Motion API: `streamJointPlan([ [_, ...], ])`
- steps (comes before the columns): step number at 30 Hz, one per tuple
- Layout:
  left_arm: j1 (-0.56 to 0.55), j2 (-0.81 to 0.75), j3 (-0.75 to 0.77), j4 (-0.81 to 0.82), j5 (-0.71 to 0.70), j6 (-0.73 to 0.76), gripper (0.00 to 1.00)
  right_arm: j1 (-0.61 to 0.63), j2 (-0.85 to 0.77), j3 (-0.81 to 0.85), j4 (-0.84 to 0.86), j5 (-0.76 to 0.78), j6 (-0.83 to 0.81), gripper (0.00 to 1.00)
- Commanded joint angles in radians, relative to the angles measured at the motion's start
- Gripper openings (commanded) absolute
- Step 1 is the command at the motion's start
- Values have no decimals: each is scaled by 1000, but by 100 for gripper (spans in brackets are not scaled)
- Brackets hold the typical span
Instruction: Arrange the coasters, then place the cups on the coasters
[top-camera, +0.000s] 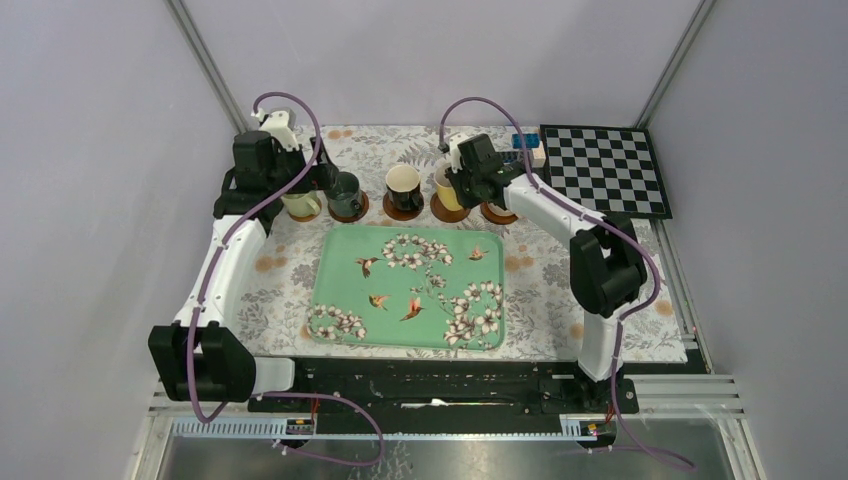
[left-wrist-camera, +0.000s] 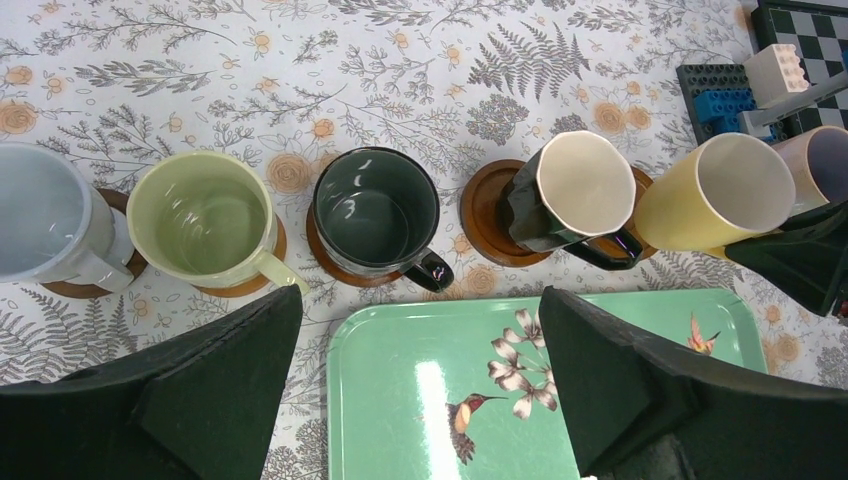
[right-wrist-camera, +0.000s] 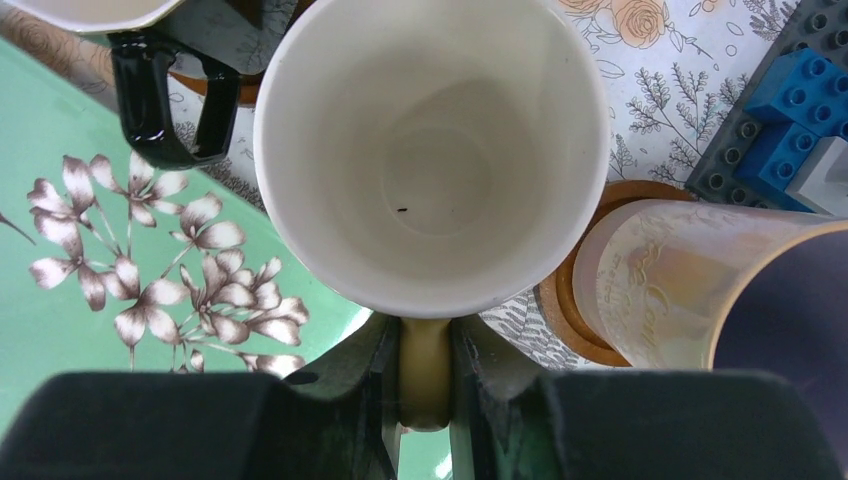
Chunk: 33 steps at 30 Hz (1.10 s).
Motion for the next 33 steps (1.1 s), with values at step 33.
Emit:
streamJointPlan([
  [33,11,23,65,42,37,16,99,-19,-48,-217,472,50,40,0],
])
